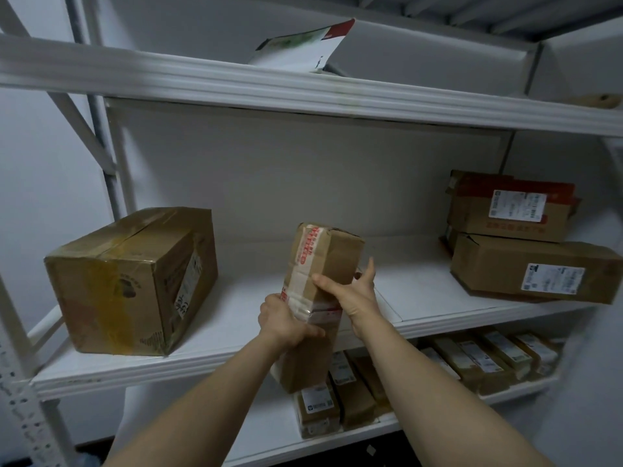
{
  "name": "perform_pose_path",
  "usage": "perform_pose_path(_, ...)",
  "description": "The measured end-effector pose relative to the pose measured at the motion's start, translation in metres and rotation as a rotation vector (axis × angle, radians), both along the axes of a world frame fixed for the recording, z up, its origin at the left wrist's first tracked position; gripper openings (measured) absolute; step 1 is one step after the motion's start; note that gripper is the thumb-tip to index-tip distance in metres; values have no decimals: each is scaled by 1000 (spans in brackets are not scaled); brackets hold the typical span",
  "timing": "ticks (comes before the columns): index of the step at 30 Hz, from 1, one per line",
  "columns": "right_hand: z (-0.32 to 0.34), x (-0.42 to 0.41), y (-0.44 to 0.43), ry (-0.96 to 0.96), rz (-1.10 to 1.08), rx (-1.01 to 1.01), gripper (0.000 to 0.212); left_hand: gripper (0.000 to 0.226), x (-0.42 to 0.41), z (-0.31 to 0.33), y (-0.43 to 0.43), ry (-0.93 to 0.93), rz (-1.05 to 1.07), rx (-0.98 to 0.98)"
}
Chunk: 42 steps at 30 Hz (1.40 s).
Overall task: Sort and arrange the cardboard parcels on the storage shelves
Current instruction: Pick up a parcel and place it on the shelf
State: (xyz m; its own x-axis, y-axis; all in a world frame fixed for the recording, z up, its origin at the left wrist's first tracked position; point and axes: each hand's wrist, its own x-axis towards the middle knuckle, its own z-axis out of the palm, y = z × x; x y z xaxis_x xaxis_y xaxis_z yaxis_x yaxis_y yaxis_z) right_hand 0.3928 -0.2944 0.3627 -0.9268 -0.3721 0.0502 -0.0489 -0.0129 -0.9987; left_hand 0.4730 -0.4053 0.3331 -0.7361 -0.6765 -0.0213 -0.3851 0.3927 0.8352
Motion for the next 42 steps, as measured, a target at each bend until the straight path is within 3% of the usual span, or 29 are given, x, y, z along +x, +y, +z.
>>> perform_pose_path(3,1,2,1,12,11,35,141,107,1,1,10,-102,65,-111)
perform_pose_path(5,0,4,6,14,10,1,114,111,2,1,15,-119,22,-157)
perform_pose_path(8,-2,1,20,4,-21,-18,75,114,2,4,16,-33,-192,63)
perform_pose_path(11,-5,-2,35,-43,31,-14,62,83,7,13,14,34,-388,375)
perform_pose_path(14,-8,-3,44,-174,135,-106,50,44,10,24,9,59,-444,521)
perform_pose_path(17,-11,-2,48,-244,205,-133,58,58,13,26,7,8,-529,641)
perform_pose_path(19,-10,0,49,-244,219,-118,45,68,13,23,9,-29,-501,603)
perform_pose_path(22,-8,0,48,-260,201,-94,22,53,13,24,15,-16,-397,501)
perform_pose_path(24,-8,1,47,-231,191,-39,24,49,11,23,20,3,-333,454)
perform_pose_path(26,-8,3,45,-141,187,38,40,55,8,24,25,72,-267,409)
perform_pose_path(30,-1,4,41,-69,151,35,70,117,2,25,34,29,-87,-4)
perform_pose_path(32,2,1,39,-64,128,18,77,126,2,28,41,2,-82,-104)
perform_pose_path(35,3,-2,44,-112,48,-55,55,118,1,32,40,56,-177,47)
perform_pose_path(37,3,-5,52,-197,41,-135,43,92,0,36,36,146,-188,272)
perform_pose_path(42,1,2,64,-340,166,-258,43,76,2,39,23,124,-299,540)
